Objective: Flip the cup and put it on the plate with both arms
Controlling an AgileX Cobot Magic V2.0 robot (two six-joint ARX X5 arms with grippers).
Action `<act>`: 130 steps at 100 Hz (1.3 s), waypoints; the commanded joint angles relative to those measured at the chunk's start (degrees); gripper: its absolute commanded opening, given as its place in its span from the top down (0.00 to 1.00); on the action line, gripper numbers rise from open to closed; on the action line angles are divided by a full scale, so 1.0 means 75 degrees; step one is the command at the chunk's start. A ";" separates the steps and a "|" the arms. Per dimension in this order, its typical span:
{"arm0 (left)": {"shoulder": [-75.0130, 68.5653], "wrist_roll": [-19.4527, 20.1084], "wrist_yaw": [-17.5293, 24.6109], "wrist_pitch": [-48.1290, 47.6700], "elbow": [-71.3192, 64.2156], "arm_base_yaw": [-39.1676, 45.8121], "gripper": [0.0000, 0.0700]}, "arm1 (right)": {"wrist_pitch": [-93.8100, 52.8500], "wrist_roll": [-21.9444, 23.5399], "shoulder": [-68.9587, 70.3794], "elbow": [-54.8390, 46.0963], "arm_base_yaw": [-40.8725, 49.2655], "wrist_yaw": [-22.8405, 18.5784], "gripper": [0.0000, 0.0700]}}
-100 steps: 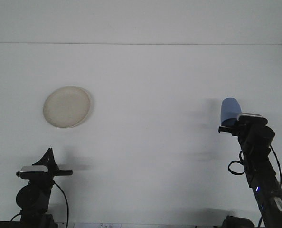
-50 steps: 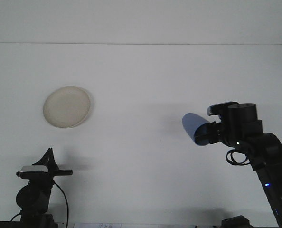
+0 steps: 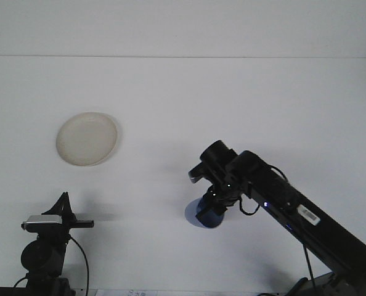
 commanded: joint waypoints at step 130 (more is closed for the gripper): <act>-0.0012 0.0090 -0.0026 0.0079 -0.0149 0.0000 0.98 | -0.0740 -0.0650 0.1883 0.1154 0.0959 0.0810 0.66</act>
